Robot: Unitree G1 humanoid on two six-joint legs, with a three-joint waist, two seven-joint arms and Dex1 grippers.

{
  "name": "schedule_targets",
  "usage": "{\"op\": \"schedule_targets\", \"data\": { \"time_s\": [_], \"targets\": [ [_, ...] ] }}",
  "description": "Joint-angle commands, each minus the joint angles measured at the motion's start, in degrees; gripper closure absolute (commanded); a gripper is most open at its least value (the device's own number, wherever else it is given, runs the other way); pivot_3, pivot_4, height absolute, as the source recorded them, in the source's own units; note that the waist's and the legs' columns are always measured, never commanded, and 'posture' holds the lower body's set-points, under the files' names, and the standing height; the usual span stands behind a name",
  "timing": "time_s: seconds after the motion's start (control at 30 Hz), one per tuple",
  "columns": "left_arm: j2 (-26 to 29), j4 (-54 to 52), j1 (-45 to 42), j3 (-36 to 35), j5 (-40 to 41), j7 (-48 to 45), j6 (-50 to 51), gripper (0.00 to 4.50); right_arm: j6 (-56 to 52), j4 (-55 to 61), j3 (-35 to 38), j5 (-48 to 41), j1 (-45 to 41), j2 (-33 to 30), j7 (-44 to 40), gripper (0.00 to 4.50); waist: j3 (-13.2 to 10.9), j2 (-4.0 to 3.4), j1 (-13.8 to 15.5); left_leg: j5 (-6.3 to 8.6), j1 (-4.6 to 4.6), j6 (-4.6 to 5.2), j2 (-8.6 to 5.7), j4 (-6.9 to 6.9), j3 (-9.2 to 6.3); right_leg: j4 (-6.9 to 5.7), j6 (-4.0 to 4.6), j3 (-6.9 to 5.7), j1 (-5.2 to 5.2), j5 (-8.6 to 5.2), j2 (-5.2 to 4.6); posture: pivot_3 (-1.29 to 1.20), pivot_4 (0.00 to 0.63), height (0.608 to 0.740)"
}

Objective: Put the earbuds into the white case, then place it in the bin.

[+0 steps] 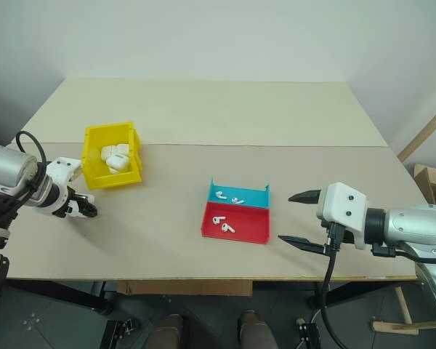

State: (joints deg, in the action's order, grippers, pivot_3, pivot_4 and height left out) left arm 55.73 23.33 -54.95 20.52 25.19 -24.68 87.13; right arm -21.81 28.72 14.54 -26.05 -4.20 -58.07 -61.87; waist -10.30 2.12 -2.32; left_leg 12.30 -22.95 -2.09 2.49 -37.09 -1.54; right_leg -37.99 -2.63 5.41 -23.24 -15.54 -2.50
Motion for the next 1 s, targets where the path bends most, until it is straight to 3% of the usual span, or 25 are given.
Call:
{"op": "schedule_targets", "data": {
  "time_s": [0.03, 0.07, 0.33, 0.53, 0.63, 0.77, 0.87, 0.93, 1.0],
  "targets": [
    [0.24, 1.60, 0.78, 0.59, -3.04, -2.46, -1.92, 1.58, -0.51, 0.92, 1.96, -0.90, -0.72, -0.75, 0.28, 0.00, 0.00, 0.00, -0.02, 0.00, 0.00, 0.00, 0.00, 0.00, 0.00, 0.00, 0.00, 0.00, 0.00, 0.00, 0.00, 0.00, 0.150, 0.740],
    [-0.02, 2.06, 0.84, 0.44, -3.42, -2.46, -1.91, 1.75, -0.59, 0.86, 1.92, -0.87, -0.78, -0.82, 0.29, 0.00, 0.01, -0.01, -0.01, 0.00, 0.02, 0.00, 0.00, 0.00, 0.00, -0.01, 0.00, 0.00, 0.01, 0.00, 0.00, 0.00, 0.150, 0.740],
    [-0.64, 2.14, 1.03, -0.15, -4.84, -3.12, -1.95, 1.75, -0.72, 0.64, 2.10, -0.81, -1.03, -0.95, 0.29, 0.00, 0.04, -0.06, -0.05, 0.00, 0.12, 0.01, 0.00, 0.00, 0.00, -0.07, -0.01, 0.01, 0.08, 0.00, 0.01, 0.00, 0.150, 0.740],
    [0.59, -4.23, 0.89, -2.85, -4.06, -3.16, 1.60, 1.75, -0.85, 0.75, 2.45, -0.78, -0.88, -1.02, 0.32, 0.00, 0.04, -0.05, -0.06, 0.00, 0.07, 0.01, 0.00, -0.01, -0.01, -0.04, -0.01, 0.01, 0.07, 0.00, 0.00, 0.00, 0.150, 0.740],
    [3.44, -12.07, 1.97, -4.27, -1.71, -5.04, 4.47, 1.75, -0.64, 0.56, 2.59, -0.57, -0.70, -0.95, 0.22, 0.00, 0.01, 0.01, -0.11, 0.00, -0.06, 0.01, 0.01, -0.01, -0.02, -0.01, -0.01, -0.01, -0.02, -0.01, 0.00, 0.00, 0.150, 0.740],
    [13.46, -29.53, 11.85, -8.42, 3.95, -13.04, 0.14, 1.75, -0.35, 0.10, 2.89, -0.50, -0.85, -0.96, 0.00, 0.00, 0.01, 0.00, -0.74, 0.00, -0.20, 0.01, 0.06, 0.02, 0.04, -0.02, 0.00, 0.07, -0.24, 0.00, 0.01, 0.00, 0.150, 0.740],
    [13.67, -41.22, 28.33, -29.37, 8.82, -19.65, -8.99, 1.75, 0.90, -0.89, 3.02, -0.10, -1.51, -0.87, -0.31, 0.00, 0.02, -0.05, -0.47, 0.00, -0.15, 0.00, 0.08, 0.04, 0.07, -0.07, 0.00, 0.05, -0.22, -0.01, -0.01, 0.00, 0.150, 0.740],
    [5.56, -47.88, 38.00, -43.29, 9.37, -21.35, -20.94, 1.75, 1.71, -1.72, 2.80, 0.33, -2.42, -0.92, -0.45, 0.00, 0.02, -0.07, -0.15, 0.00, -0.07, 0.00, 0.10, 0.01, 0.06, -0.05, 0.03, 0.00, -0.12, 0.01, -0.01, 0.00, 0.150, 0.740],
    [-5.85, -52.40, 43.67, -51.44, 9.47, -19.65, -33.88, 1.75, 2.14, -2.21, 2.54, 0.35, -3.45, -1.12, -0.74, 0.00, 0.08, -0.13, 0.48, 0.00, 0.13, 0.00, 0.09, -0.02, 0.09, 0.02, 0.06, 0.00, 0.11, 0.02, -0.05, 0.00, 0.150, 0.740]
  ]
}}
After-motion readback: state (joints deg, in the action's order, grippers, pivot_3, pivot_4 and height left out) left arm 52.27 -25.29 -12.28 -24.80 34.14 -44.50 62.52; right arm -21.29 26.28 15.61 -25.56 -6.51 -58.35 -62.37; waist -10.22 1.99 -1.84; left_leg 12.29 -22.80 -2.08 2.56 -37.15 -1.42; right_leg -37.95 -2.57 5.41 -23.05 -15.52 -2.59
